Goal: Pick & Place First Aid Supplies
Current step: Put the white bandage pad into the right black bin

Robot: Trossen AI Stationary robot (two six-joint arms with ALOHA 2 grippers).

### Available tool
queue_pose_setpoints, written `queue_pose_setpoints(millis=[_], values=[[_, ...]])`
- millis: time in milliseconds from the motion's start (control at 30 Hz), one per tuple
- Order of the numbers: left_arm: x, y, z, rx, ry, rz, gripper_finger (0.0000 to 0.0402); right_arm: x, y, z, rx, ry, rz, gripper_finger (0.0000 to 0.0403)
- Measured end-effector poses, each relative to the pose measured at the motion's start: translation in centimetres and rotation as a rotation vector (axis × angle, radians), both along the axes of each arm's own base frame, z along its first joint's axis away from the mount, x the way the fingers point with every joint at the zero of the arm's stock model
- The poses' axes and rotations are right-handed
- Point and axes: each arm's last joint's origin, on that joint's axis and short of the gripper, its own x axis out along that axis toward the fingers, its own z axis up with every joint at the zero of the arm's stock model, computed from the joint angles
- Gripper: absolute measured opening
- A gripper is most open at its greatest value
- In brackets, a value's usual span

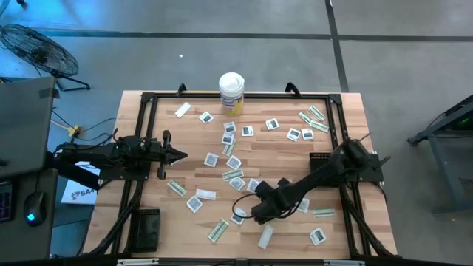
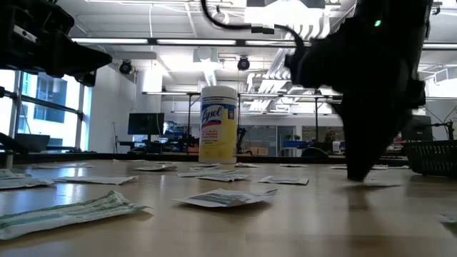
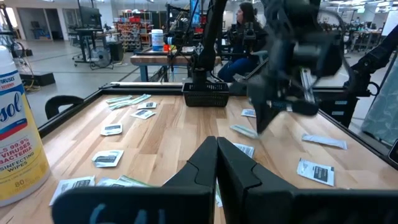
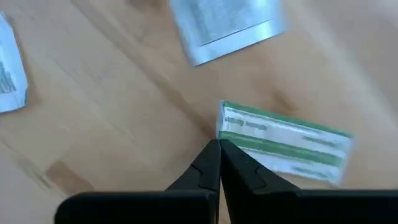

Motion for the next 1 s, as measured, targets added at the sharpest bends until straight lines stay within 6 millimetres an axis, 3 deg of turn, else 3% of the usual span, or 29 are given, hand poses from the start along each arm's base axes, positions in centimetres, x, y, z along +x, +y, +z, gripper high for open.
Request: queue_pose_setpoints(millis=[300, 600, 767, 1000], values=[[0.0, 0.0, 0.0, 0.0, 0.0, 0.0, 0.0001, -3.0, -1.4, 5.3, -0.081, 0.017, -0.001, 0.0001], [0.0, 0.0, 0.0, 0.0, 0.0, 0.0, 0.0001, -7.9, -3.4, 9.3, -0.169, 0.138, -0.139, 0.0], [0.0, 0.0, 0.0, 0.0, 0.0, 0.0, 0.0001, -10.7, -4.7, 9.1, -0.135, 0.177, -0.239, 0.0], [0.0, 0.0, 0.0, 0.0, 0.0, 0.0, 0.0001, -15.4, -7.2, 6.3, -0.122, 0.273, -0.38, 0.0]])
